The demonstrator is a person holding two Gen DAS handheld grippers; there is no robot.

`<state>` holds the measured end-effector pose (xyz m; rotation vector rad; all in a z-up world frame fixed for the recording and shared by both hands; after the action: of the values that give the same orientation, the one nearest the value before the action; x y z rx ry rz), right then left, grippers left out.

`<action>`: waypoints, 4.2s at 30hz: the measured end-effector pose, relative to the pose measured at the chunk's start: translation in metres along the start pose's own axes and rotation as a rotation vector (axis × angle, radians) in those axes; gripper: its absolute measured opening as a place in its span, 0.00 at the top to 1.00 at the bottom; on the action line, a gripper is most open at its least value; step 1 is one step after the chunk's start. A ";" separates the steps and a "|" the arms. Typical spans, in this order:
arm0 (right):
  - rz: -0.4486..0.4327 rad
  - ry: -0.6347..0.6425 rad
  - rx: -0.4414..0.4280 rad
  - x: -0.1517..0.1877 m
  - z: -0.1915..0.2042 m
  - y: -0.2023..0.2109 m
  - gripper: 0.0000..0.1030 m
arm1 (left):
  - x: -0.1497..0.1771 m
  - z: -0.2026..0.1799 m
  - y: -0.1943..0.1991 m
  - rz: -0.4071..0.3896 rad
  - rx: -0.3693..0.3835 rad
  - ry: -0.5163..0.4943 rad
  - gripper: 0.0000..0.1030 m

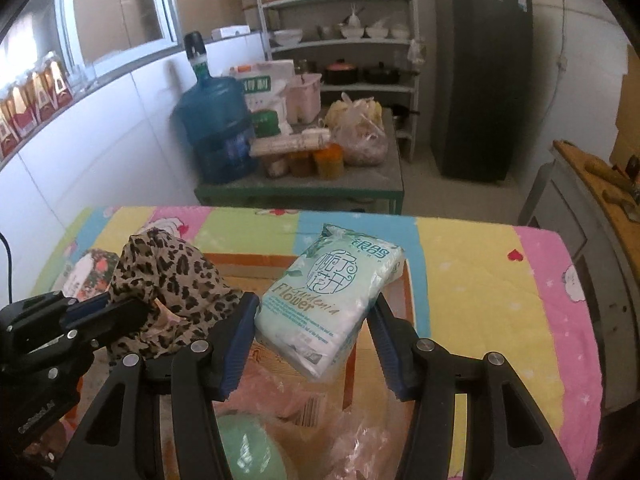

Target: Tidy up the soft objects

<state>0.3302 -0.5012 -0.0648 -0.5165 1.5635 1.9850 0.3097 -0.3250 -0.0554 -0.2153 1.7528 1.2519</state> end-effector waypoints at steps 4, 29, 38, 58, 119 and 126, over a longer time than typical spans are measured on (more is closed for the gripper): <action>0.038 -0.008 -0.009 0.002 -0.002 -0.012 0.45 | 0.005 0.002 -0.009 0.025 -0.003 0.005 0.90; 0.130 -0.071 -0.041 0.013 -0.012 -0.031 0.28 | 0.017 0.014 -0.020 0.040 0.054 0.072 0.27; 0.038 -0.087 -0.008 0.013 -0.011 -0.003 0.28 | 0.017 0.014 -0.004 0.008 0.076 0.082 0.22; -0.208 -0.153 0.060 0.037 0.019 0.085 0.28 | 0.023 0.002 0.078 -0.134 0.010 0.017 0.22; -0.618 -0.060 0.227 0.294 0.256 0.234 0.27 | 0.224 0.023 0.341 -0.331 -0.415 0.065 0.22; -0.642 -0.046 0.231 0.310 0.265 0.245 0.27 | 0.232 0.019 0.356 -0.352 -0.424 0.059 0.22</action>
<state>-0.0544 -0.2274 -0.0029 -0.7559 1.3516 1.3077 -0.0204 -0.0625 -0.0016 -0.7779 1.4005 1.3462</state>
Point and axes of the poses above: each gripper's, at about its wrist camera, not at the fingertips, and y roughly against the way its jaws point, z to its left, x to its underside, the point moved 2 cm from there along -y, roughly the way its jaws point, and after that the axes turned 10 degrees about -y, right-handed, at the moved point
